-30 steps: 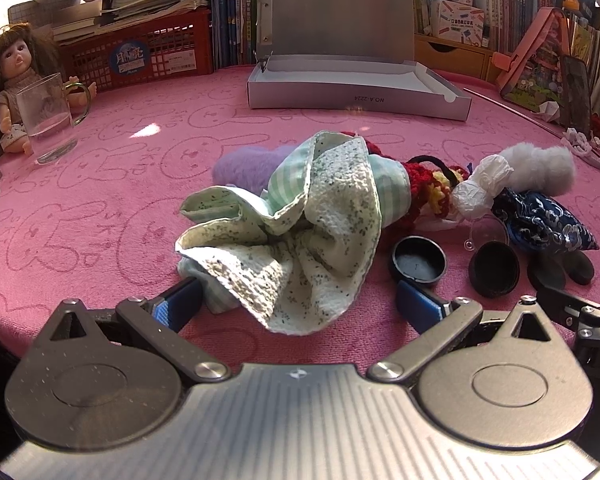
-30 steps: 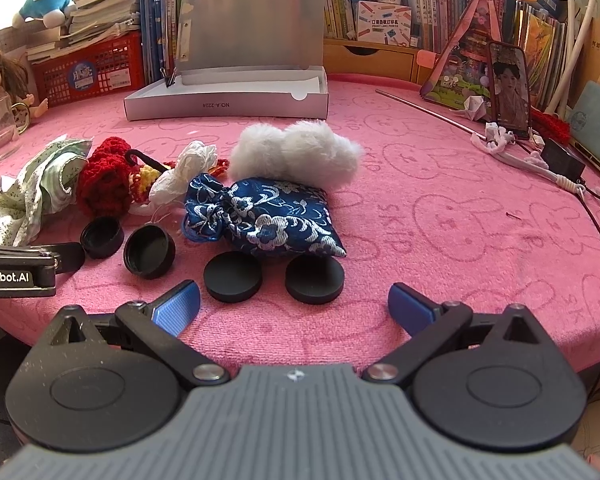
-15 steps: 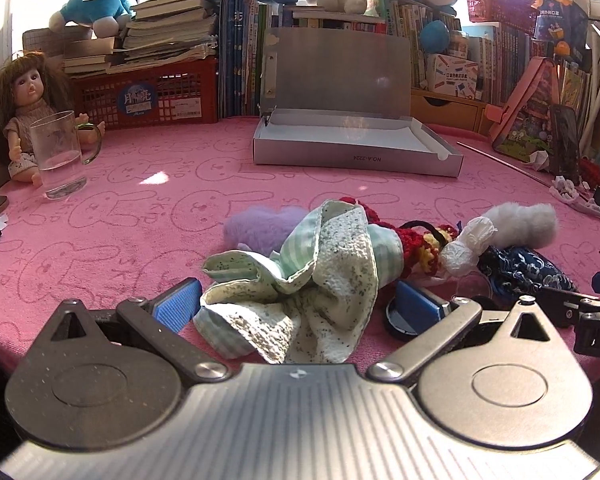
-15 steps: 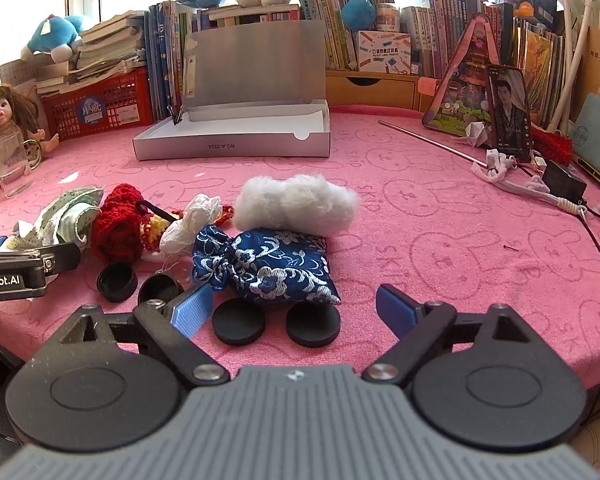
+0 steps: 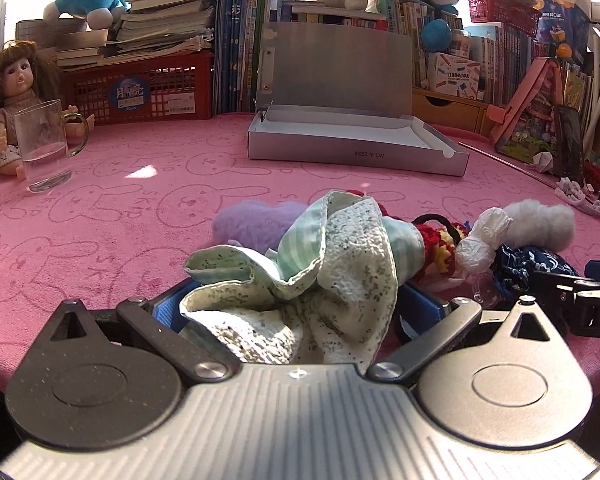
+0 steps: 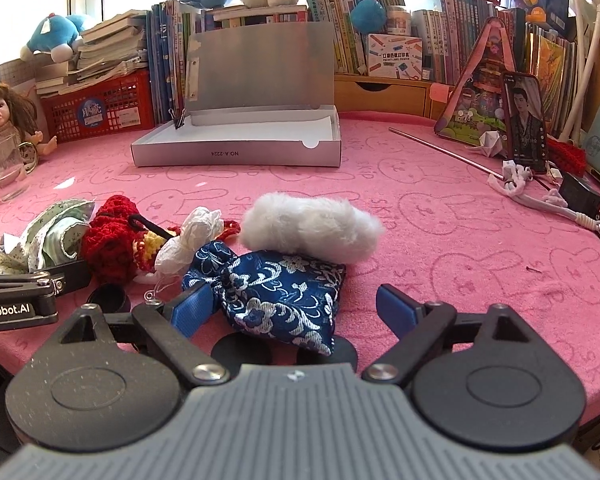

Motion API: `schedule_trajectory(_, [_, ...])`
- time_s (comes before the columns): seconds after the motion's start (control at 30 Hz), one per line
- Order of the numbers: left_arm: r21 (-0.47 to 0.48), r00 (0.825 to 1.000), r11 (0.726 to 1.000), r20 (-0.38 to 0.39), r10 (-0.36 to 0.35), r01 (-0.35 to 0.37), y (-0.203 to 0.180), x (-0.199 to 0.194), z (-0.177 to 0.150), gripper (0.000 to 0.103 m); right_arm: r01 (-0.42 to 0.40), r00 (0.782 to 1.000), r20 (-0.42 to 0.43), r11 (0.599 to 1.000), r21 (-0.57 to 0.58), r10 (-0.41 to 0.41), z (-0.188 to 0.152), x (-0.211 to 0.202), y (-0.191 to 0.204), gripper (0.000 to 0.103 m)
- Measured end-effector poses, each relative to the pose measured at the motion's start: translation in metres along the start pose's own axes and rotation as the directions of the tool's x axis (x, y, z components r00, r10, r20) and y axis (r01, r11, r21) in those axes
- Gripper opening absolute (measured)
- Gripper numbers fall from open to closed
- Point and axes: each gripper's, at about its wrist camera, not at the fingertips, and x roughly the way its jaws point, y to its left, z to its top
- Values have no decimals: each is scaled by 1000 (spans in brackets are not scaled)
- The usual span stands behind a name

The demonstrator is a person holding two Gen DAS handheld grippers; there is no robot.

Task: Organize objects
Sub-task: 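Grasp the green floral cloth with the left tool while the right tool grasps the blue floral pouch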

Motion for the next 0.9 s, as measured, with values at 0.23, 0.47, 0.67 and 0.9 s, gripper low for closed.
schedule_trajectory(0.23, [-27, 1000, 1000, -4, -16, 16, 5, 8, -2, 103, -14, 1000, -9, 1000, -10, 14, -1, 7, 3, 94])
schedule_trajectory(0.47, [-10, 1000, 1000, 12, -3, 3, 2, 11, -4, 103, -27, 1000, -12, 999, -30, 27, 0, 11, 7, 94])
schedule_trajectory(0.67, [-12, 1000, 1000, 5, 6, -5, 1, 12, -2, 103, -35, 999, -21, 999, -37, 34, 0, 15, 10, 94])
schedule_trajectory(0.9, [-11, 1000, 1000, -4, -3, 3, 3, 12, 1, 103, -38, 999, -27, 998, -45, 37, 0, 18, 11, 94])
